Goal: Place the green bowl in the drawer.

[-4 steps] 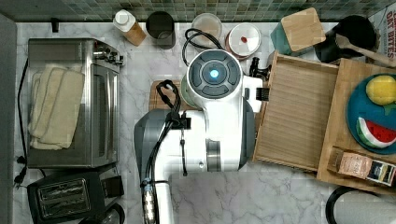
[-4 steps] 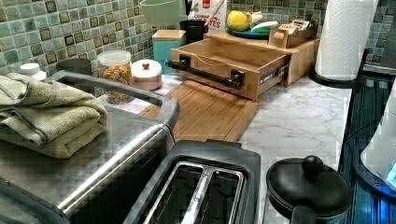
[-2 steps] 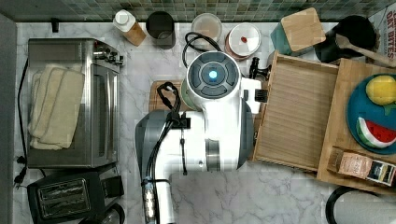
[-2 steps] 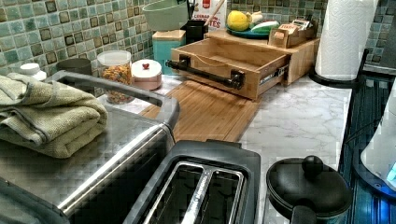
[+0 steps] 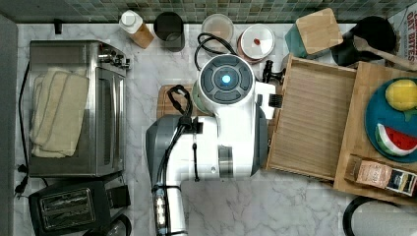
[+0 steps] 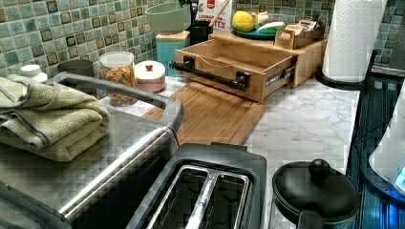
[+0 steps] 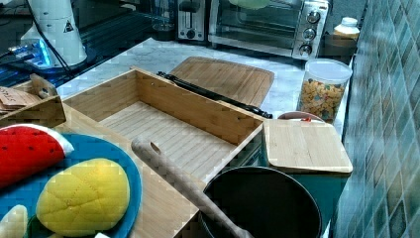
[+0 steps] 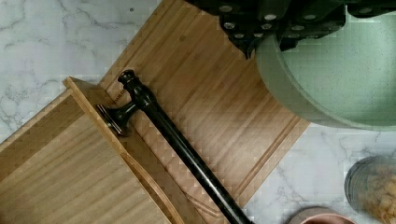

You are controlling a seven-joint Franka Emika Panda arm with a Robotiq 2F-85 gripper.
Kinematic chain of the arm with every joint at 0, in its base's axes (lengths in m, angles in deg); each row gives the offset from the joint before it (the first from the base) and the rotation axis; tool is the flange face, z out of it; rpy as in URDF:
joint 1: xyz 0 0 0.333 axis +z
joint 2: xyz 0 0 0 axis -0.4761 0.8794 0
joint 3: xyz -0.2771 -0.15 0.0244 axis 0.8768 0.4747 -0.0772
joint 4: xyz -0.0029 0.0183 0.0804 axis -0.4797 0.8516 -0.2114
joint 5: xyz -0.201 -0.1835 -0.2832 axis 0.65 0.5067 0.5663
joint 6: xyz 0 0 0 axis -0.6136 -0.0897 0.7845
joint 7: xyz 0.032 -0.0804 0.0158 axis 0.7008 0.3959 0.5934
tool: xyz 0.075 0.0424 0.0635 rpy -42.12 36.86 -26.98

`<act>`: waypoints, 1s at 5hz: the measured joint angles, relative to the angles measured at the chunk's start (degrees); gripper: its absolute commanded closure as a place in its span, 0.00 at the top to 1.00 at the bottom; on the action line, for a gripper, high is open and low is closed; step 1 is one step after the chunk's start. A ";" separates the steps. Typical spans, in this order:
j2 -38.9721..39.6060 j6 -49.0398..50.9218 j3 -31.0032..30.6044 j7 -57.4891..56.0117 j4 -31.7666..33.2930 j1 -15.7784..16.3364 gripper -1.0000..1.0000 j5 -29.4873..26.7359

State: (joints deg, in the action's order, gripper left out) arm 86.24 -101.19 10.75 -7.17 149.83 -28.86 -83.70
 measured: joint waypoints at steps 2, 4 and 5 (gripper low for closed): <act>-0.34 -5.26 0.72 15.09 3.64 -1.68 0.00 3.20; 0.93 -3.54 4.29 15.60 4.70 -5.06 0.00 3.20; 1.90 -3.54 5.96 20.58 4.92 -7.93 0.00 3.41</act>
State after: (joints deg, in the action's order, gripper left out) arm 88.13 -104.73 16.71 13.41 154.76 -36.79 -80.28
